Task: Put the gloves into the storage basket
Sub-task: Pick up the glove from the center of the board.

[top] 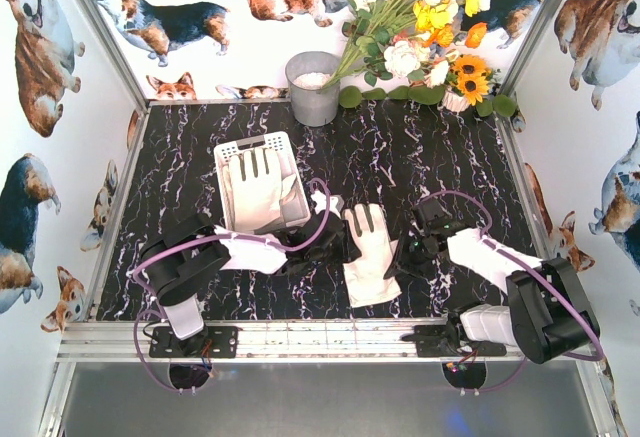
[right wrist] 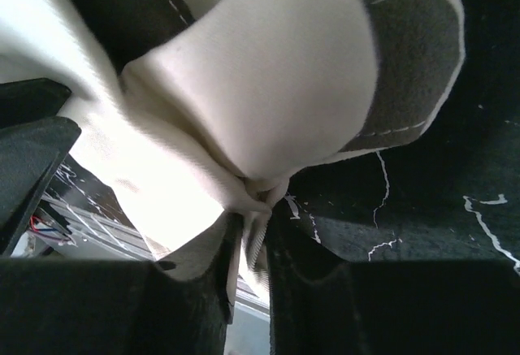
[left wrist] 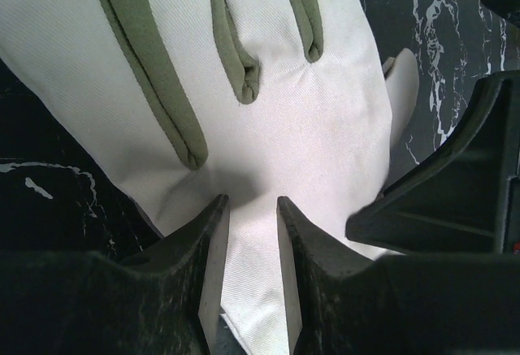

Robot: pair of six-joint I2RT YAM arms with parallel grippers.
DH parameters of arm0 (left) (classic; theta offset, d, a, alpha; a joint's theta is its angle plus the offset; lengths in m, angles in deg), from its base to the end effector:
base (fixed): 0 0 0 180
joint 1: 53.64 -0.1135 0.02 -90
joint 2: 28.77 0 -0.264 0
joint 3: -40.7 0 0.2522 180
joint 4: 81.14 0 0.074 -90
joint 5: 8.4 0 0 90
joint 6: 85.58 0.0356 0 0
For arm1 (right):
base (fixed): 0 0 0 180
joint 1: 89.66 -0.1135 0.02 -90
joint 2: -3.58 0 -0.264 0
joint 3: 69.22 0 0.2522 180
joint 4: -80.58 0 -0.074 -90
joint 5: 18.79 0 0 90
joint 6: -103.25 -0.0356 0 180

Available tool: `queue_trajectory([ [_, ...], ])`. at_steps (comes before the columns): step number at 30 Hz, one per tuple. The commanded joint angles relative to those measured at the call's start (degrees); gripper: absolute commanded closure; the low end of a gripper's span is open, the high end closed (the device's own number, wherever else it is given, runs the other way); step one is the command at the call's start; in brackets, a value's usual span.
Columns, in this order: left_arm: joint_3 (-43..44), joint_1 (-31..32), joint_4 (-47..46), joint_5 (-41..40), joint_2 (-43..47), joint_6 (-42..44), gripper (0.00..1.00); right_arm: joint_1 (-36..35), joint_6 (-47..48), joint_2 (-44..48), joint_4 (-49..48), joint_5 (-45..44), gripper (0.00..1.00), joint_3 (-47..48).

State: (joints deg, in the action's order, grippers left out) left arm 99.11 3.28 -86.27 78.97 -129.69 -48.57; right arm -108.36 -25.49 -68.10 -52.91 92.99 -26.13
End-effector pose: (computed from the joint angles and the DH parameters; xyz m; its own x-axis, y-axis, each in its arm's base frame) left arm 0.1886 -0.2865 0.1358 -0.8520 -0.1536 -0.5006 0.2273 0.7528 -0.6178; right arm 0.1719 0.0721 0.1400 -0.9568 0.2896 0.0238 0.2701 0.8561 0.4406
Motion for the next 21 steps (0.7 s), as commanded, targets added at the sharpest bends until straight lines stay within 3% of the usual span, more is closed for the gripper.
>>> queue_trajectory([
  [1,-0.87,0.55,0.72,-0.16,2.34,-0.16,0.73,-0.2,-0.09,-0.48,-1.02,-1.46,0.87,-0.66],
  [5,-0.87,0.63,2.86,-1.61,6.87,-0.31,0.62,-0.2,0.15,-1.22,-0.02,-2.59,1.0,-0.1],
  [10,-4.41,0.58,4.89,-3.63,11.82,-3.58,0.54,-0.2,0.04,-3.03,-0.6,-2.54,1.0,-0.05],
  [14,-8.49,0.91,0.99,-2.51,12.04,-8.12,0.48,-0.2,-0.17,-3.64,-1.11,-2.37,1.0,0.02],
  [21,-11.34,1.42,-4.61,-3.42,9.44,-12.21,0.46,-0.2,-0.01,-3.67,-1.02,-2.44,1.0,0.22],
])
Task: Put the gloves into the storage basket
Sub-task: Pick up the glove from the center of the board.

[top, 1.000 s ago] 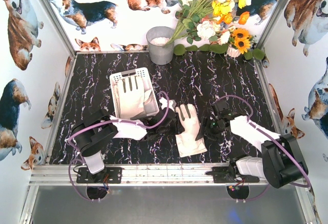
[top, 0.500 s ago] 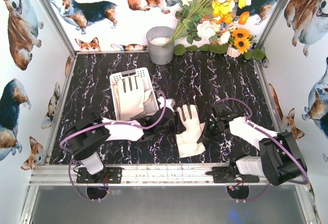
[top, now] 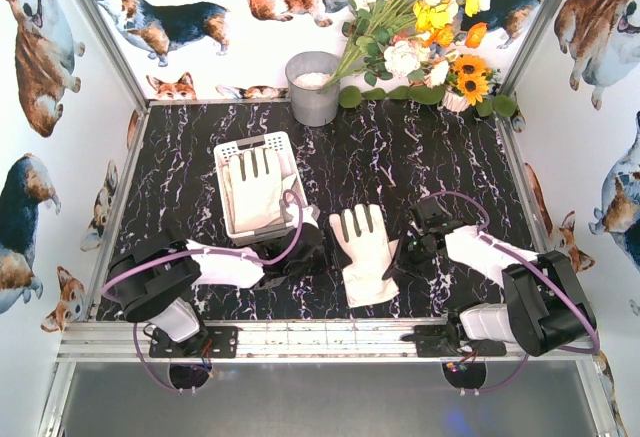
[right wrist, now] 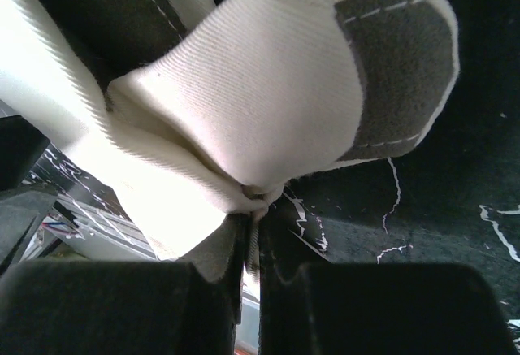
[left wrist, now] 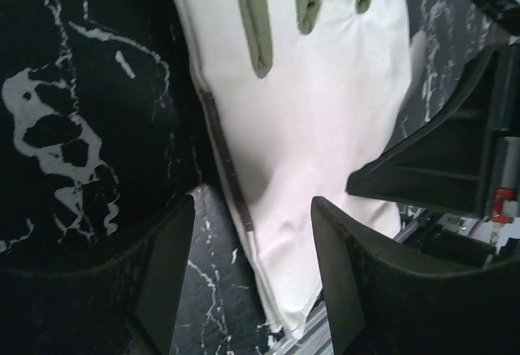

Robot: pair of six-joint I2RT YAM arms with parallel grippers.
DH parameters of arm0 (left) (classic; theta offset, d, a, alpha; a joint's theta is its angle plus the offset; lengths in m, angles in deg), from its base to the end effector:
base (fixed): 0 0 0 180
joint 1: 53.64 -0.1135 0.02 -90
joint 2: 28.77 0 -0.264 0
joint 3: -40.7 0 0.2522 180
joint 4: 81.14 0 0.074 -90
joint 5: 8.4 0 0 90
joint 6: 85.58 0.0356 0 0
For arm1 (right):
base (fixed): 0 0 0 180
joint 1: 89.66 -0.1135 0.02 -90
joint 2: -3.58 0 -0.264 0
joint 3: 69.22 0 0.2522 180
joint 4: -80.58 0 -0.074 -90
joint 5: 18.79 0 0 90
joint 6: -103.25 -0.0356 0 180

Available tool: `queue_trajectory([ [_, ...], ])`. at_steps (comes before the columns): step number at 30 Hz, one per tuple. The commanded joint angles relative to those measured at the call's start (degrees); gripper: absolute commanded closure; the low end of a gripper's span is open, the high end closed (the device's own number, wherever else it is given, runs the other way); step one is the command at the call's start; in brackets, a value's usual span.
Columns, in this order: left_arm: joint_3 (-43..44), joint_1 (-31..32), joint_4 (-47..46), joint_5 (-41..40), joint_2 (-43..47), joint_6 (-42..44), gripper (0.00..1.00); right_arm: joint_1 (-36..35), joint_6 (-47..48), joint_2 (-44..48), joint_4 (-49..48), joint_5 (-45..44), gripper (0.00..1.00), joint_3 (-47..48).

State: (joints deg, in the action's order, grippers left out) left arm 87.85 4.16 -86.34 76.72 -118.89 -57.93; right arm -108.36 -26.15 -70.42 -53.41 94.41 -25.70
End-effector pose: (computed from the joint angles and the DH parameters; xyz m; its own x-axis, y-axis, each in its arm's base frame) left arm 0.1580 -0.2452 0.1385 -0.8666 -0.2802 -0.4130 0.0855 0.7319 -0.6760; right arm 0.1750 0.0740 0.1356 -0.9541 0.2930 0.0626 0.2895 0.8478 0.4443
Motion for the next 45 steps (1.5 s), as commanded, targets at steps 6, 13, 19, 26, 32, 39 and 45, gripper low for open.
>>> queue_trajectory([
  [6,0.18,0.56,-8.29,-1.68,-6.7,-4.02,0.47,-0.2,0.84,-1.34,-0.51,-4.08,1.0,-0.4],
  [13,0.26,1.13,-10.59,-2.16,-9.05,-4.74,0.49,-0.2,1.32,-1.53,-0.22,-4.72,1.0,-0.32],
  [19,0.7,1.89,-8.79,-3.85,-8.89,-4.2,0.52,-0.2,1.37,-2.46,-0.64,-4.49,1.0,0.1],
  [26,1.47,2.31,-8.49,-4.47,-9.06,-3.29,0.87,-0.2,1.37,-2.84,-0.79,-4.48,1.0,0.12],
  [32,3.88,3.16,-8.27,-3.96,-9.41,0.35,1.0,-0.2,1.48,-1.95,-0.06,-3.95,1.0,0.79],
  [39,9.08,4.59,-0.99,-6.61,-6.19,5.33,1.0,-0.2,2.44,3.66,5.5,-5.92,1.0,5.07],
  [45,15.26,4.71,8.79,-10.79,-1.11,10.05,1.0,-0.2,1.51,8.28,8.58,-5.84,1.0,9.13],
])
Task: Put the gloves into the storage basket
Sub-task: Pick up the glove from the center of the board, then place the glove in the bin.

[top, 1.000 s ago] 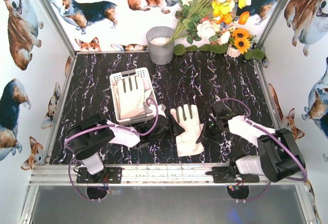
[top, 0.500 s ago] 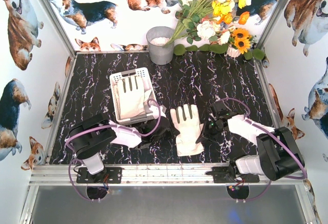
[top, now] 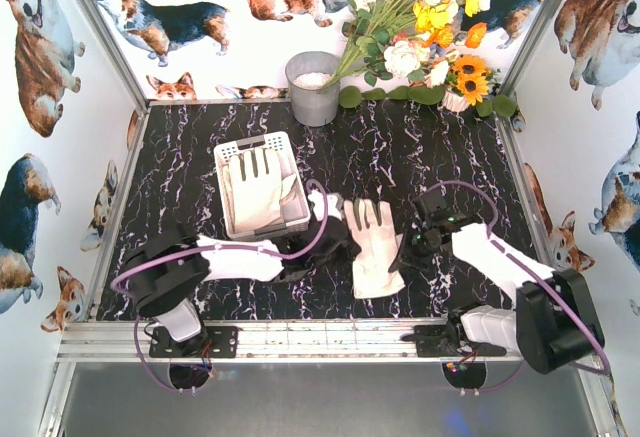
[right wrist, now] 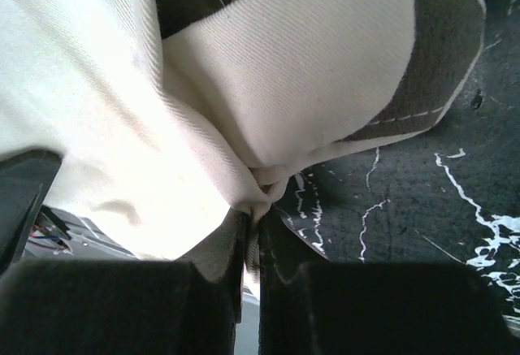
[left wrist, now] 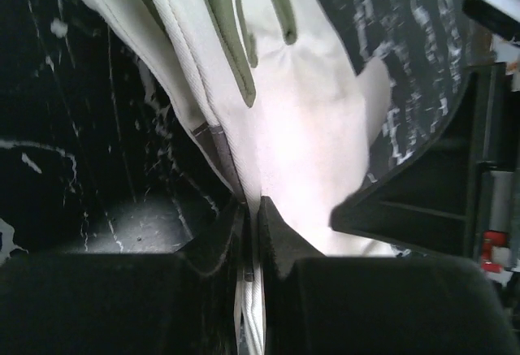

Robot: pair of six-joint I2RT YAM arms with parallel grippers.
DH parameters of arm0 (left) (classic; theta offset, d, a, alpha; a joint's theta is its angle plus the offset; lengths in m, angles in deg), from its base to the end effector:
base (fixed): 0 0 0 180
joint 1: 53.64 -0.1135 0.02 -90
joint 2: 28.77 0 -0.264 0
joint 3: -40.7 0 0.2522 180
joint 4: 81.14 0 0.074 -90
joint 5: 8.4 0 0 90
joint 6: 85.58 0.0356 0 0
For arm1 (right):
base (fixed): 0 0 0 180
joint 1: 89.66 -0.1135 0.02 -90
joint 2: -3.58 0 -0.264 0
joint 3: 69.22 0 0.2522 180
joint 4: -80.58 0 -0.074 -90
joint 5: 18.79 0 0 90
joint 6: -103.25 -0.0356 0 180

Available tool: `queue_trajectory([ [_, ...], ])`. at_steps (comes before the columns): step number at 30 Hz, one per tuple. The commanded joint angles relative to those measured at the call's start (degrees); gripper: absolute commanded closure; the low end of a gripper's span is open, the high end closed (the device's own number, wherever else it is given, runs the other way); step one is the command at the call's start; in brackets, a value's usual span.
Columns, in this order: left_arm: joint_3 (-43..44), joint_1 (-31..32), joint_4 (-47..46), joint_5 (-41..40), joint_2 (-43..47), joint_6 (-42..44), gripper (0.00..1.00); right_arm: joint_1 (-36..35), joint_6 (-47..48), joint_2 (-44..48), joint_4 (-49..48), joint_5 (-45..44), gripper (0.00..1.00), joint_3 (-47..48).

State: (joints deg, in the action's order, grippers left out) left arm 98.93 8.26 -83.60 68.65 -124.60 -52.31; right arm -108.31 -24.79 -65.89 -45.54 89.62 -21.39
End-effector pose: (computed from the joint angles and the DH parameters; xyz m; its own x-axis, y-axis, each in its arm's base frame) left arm 0.1651 -0.2922 0.1597 -0.7953 -0.2404 -0.5564 0.1976 0.7650 -0.6130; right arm 0.1753 0.0710 0.1634 -0.9556 0.2946 -0.0085 0.2674 0.8789 0.3949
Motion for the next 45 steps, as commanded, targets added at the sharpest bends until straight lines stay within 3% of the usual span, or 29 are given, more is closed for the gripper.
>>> queue_trajectory([
  [1,5.1,0.61,8.01,-3.24,5.05,4.7,1.0,-0.2,-0.04,4.49,1.01,-1.02,1.0,5.47],
  [10,9.06,0.06,21.91,-8.97,12.12,9.31,1.0,-0.52,-3.86,10.65,-0.6,0.54,1.0,10.5],
  [17,11.12,-4.22,29.82,-6.96,17.29,14.04,1.0,-6.84,-6.18,3.49,-5.81,-2.29,1.0,19.01],
  [30,8.77,-24.64,38.57,0.73,28.72,26.09,1.0,-22.78,-9.31,-18.06,-14.72,-15.96,1.0,39.4],
  [45,6.07,-50.3,37.66,14.45,28.05,38.36,1.0,-27.95,-9.95,-40.81,-14.55,-17.91,1.0,59.75],
])
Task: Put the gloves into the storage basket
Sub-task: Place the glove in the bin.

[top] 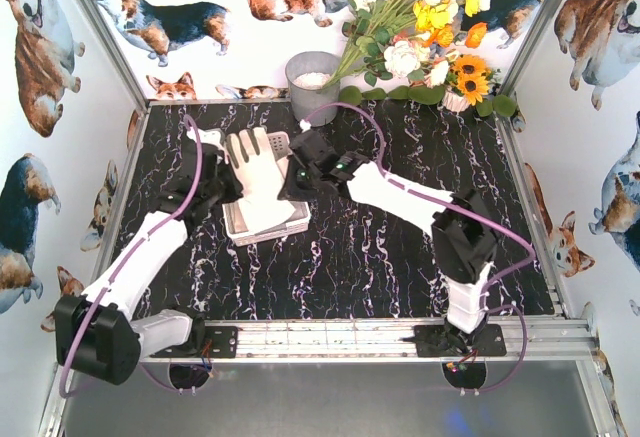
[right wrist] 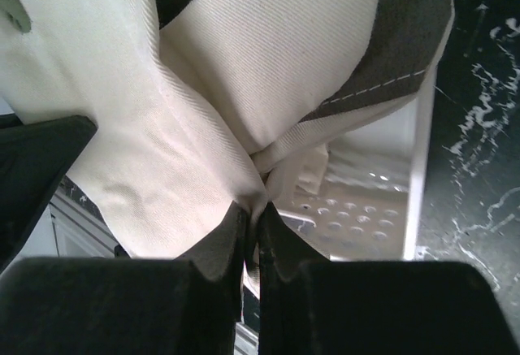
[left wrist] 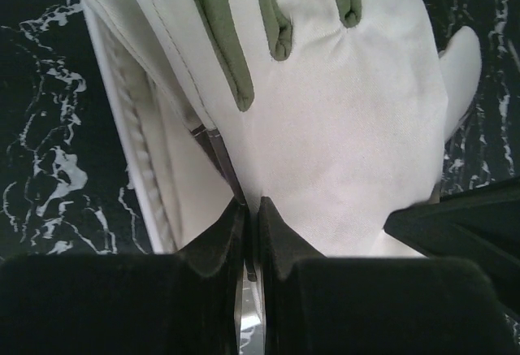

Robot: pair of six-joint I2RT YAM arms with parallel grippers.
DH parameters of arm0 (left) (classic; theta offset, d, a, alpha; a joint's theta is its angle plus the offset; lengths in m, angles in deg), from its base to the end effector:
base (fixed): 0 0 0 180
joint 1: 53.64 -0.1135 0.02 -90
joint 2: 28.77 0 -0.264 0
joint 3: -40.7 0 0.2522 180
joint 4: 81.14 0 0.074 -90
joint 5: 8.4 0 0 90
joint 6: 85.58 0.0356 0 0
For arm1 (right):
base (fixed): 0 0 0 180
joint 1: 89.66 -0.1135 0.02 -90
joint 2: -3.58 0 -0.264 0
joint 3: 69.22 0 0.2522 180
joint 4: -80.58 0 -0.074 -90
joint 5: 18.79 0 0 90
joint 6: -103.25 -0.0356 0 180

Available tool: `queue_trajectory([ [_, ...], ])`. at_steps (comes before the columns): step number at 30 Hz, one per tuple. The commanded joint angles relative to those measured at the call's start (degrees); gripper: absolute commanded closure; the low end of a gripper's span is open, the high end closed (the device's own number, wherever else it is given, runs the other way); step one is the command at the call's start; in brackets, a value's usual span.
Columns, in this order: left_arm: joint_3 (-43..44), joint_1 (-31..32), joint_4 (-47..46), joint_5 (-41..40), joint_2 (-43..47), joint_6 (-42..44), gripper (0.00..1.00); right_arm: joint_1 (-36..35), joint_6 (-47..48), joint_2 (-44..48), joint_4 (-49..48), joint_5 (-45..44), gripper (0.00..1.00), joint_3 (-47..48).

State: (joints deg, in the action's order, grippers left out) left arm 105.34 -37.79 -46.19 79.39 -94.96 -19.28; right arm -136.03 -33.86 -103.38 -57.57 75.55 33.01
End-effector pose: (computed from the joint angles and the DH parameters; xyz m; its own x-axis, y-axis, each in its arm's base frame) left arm 0.2443 -0.0679 0.2830 -0.6217 -0.2410 -0.7453 -0.0074 0.9532 -0.3021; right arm 0.2903 0.3085 0.2657 -0.8962 0.1187 -0.4275 -0.1484 0.8278 0.5410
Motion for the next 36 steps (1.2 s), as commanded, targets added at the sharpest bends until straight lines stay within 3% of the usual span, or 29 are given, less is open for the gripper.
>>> queue_trajectory([
  [1,-0.26,-5.28,-0.21,4.46,-2.29,5.8,1.0,-0.44,-1.22,-4.41,-2.59,-3.86,1.0,6.19],
  [11,-0.19,-9.6,-4.76,9.35,-10.26,8.36,1.0,-1.44,-1.23,-10.77,-0.15,-5.51,1.0,12.69],
  [36,1.63,-10.23,-9.27,4.18,-21.43,6.82,1.0,-2.3,-2.55,-16.87,-0.59,-4.68,1.0,13.13],
])
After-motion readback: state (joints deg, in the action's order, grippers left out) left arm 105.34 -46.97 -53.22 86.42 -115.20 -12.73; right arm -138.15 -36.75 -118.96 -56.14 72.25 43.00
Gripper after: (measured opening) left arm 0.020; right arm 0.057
